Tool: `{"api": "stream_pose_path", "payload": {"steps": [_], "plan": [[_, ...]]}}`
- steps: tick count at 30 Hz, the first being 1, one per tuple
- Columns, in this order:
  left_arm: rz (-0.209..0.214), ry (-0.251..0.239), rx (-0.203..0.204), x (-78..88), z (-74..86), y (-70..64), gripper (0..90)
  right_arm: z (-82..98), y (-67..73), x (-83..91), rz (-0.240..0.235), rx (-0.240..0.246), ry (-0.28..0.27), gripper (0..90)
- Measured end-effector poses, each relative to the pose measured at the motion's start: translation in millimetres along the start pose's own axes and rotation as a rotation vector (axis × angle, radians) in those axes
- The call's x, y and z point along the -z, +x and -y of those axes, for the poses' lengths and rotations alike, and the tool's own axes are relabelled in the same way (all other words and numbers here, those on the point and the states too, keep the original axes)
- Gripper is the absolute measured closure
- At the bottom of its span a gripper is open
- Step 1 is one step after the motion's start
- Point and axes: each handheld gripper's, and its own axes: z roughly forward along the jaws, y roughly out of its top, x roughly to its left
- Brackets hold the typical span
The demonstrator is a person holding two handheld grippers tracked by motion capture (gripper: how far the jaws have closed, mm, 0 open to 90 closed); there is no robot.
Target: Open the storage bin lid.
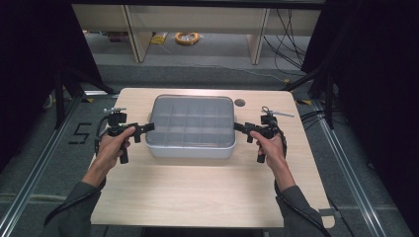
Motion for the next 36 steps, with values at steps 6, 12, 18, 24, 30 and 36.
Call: {"api": "stream_pose_path", "payload": {"steps": [6, 12, 18, 24, 30, 36], "plan": [[-0.006, 0.004, 0.015, -12.2, -5.9, 4.0, 17.0, -5.9, -4.8, -7.4, 0.008, -0.034, 0.011, 36.6], [-0.017, 0.014, 0.041, -31.3, -12.1, 9.1, 17.1, -10.5, -6.1, -17.6, 0.012, -0.075, 0.02, 36.6], [-0.02, 0.02, 0.052, -44.2, -15.7, 10.3, 17.0, -14.0, -4.9, -23.7, 0.015, -0.117, 0.035, 37.3], [-0.032, 0.027, 0.052, -52.6, -20.4, 10.8, 17.2, -15.6, -8.2, -33.8, 0.012, -0.056, 0.028, 38.4], [-0.042, 0.041, 0.065, -60.1, -20.6, 16.5, 18.8, -14.9, -8.1, -40.0, 0.007, -0.055, 0.039, 39.8], [-0.028, 0.039, 0.09, -64.5, -19.9, 21.2, 27.9, -13.3, -4.6, -43.6, -0.008, -0.11, 0.055, 43.7]]}}
